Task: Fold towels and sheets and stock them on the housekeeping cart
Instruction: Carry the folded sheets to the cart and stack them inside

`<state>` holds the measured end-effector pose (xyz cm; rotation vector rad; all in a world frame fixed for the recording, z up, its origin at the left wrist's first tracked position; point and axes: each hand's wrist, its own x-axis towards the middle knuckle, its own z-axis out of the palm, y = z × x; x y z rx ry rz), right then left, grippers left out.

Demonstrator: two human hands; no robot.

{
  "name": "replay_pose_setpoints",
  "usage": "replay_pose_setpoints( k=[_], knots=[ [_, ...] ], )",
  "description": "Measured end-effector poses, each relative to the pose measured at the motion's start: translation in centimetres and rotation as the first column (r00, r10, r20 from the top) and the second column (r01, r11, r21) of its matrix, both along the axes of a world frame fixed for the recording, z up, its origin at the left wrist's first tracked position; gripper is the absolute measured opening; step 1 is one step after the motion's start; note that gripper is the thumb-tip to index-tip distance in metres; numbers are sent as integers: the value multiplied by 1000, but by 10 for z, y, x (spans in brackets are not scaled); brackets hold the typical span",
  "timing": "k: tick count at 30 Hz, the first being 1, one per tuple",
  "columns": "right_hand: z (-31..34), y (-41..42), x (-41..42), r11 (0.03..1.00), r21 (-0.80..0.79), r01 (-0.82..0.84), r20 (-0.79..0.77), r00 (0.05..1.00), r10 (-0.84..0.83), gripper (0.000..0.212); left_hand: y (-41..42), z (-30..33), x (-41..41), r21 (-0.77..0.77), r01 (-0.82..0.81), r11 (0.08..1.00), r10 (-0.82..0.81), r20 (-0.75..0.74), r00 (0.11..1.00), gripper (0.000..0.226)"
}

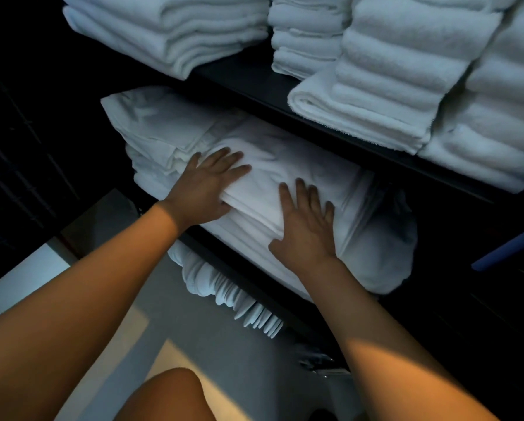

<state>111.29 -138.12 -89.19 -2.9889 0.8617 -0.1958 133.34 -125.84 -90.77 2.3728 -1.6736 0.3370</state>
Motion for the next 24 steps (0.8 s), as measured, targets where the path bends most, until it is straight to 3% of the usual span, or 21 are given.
replay_pose_setpoints(
  k=[14,19,24],
  knots=[
    [6,44,45,977,99,-189,160,972,171,92,82,-16,-11,-218,-174,960,165,-58,985,83],
    [-3,96,99,926,136,-352,246,918,312,87,136,-27,-2,-225,-367,903,351,-109,930,81],
    [-25,148,137,842,131,-524,237,841,487,81,202,-45,-1,-233,-523,820,497,-164,852,76]
  ],
)
